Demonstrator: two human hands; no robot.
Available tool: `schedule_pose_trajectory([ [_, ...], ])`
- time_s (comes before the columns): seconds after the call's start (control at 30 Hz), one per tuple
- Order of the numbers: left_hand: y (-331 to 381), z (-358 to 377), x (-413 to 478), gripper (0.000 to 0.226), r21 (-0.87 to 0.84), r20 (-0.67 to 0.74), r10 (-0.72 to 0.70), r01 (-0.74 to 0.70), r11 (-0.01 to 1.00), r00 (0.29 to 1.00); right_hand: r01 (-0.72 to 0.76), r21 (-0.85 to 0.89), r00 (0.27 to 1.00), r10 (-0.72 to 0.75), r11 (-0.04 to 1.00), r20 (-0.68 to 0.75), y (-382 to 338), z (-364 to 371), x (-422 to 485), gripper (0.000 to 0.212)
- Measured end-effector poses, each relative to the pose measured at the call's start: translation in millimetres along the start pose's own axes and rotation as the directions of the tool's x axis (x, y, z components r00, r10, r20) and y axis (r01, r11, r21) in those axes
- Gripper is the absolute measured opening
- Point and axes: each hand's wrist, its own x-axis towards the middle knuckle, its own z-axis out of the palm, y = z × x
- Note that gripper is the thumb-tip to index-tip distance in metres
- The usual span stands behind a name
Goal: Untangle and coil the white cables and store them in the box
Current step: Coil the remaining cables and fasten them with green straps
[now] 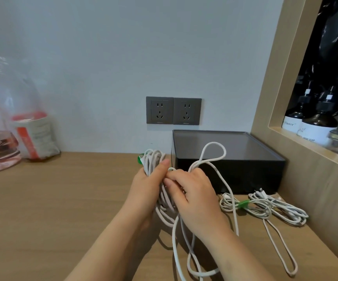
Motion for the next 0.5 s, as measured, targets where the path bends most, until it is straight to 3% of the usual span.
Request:
schedule_pose_trajectory([
  [0.07, 1, -2, 3, 0.023, -0.015, -0.12, 0.01, -0.012, 1.0, 0.993, -0.011, 0.045, 1.0, 0.011, 0.999, 0.005, 0, -1, 0, 0.032],
  [0.13, 6, -7, 7, 0.018, -0.071, -0.207, 0.021, -0.036, 0.997, 0.978, -0.116, 0.139, 0.993, 0.115, 0.983, 0.011, -2, -5, 1, 0.012],
  [0.23, 9, -14, 12, 0.011, -0.172, -0.294, -0.001, -0.052, 0.984, 0.956, -0.394, 0.193, 0.913, 0.36, 0.898, 0.192, -4, -10, 1, 0.035],
  [0.37, 10, -17, 13, 0.012, -0.248, -0.259, -0.073, 0.006, 0.969, 0.963, -0.616, 0.316, 0.76, 0.44, 0.721, 0.478, -9, -9, 3, 0.025],
  [0.5, 10, -20, 16, 0.01, -0.301, -0.194, -0.09, 0.028, 0.953, 0.977, -0.675, 0.467, 0.722, 0.383, 0.571, 0.576, -10, -18, 6, 0.02],
])
